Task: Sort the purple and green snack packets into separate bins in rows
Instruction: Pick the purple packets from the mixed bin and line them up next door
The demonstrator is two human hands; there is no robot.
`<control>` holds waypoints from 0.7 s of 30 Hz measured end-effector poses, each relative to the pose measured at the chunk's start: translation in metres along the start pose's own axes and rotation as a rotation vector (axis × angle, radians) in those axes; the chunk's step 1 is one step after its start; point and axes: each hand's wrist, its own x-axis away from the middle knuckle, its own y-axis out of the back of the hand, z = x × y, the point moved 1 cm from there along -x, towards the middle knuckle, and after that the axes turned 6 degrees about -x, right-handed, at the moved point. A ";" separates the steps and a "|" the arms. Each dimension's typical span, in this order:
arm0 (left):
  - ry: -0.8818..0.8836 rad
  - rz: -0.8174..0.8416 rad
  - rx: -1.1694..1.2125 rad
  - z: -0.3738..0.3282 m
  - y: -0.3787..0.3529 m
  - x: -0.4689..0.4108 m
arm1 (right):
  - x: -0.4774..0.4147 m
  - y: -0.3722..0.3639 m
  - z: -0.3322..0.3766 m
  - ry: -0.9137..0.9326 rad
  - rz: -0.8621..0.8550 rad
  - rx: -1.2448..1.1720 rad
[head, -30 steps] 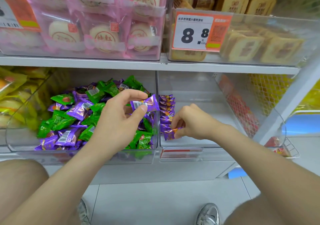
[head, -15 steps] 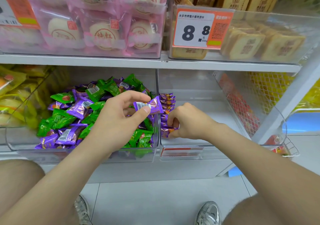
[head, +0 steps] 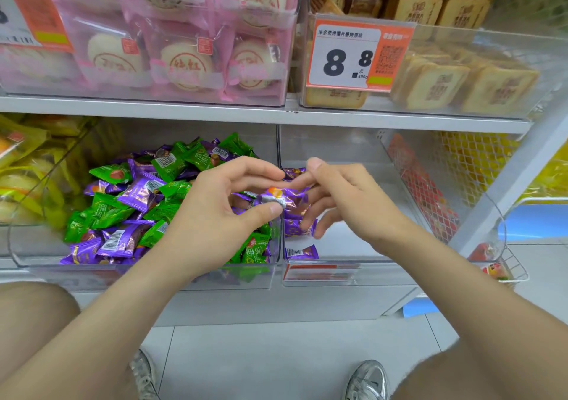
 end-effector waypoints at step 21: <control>0.122 -0.052 -0.258 0.018 -0.018 -0.003 | -0.036 0.022 -0.065 0.168 0.215 1.054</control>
